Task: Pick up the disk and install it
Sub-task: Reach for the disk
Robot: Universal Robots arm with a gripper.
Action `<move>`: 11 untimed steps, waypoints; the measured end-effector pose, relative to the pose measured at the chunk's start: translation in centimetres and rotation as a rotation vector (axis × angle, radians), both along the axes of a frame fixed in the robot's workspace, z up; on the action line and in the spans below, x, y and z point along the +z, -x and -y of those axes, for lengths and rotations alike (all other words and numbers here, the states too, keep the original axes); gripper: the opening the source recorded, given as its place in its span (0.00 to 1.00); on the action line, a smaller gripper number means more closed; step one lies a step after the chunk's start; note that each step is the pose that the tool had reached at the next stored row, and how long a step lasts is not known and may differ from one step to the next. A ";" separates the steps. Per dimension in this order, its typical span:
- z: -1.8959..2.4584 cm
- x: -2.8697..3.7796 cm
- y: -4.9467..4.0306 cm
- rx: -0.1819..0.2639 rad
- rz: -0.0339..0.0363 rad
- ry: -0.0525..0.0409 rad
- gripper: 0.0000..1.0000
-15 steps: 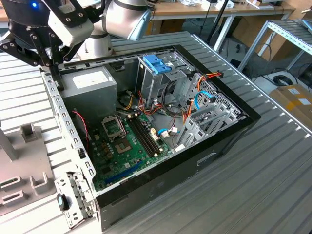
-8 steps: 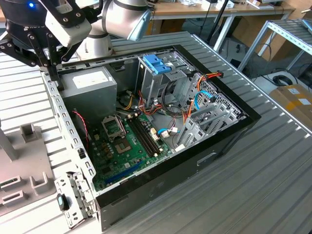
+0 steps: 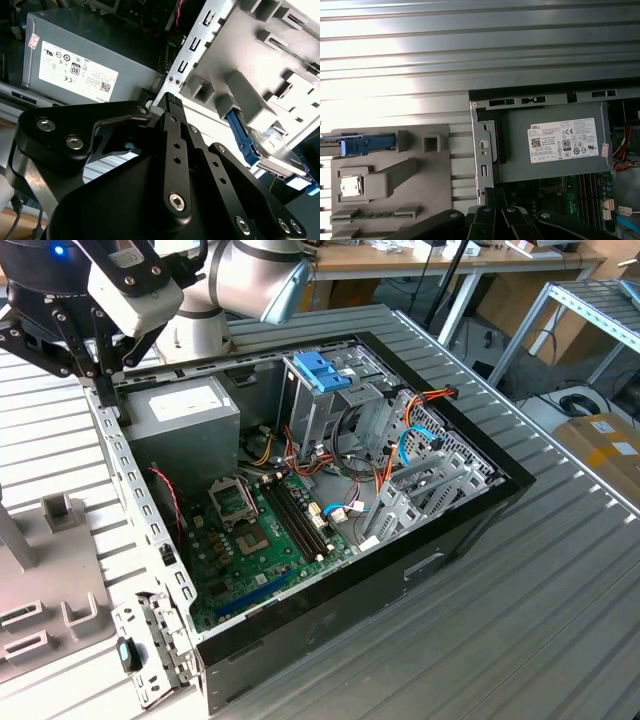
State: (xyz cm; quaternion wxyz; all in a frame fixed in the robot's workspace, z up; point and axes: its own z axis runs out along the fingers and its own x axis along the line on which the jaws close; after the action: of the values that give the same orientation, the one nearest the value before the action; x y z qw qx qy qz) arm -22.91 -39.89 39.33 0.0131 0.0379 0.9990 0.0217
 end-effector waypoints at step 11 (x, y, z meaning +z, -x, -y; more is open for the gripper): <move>0.00 0.00 0.57 0.000 0.0000 0.0000 0.10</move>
State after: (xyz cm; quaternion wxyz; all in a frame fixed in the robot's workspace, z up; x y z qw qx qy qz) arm -23.49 -39.89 39.33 0.0131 0.0379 0.9990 0.0217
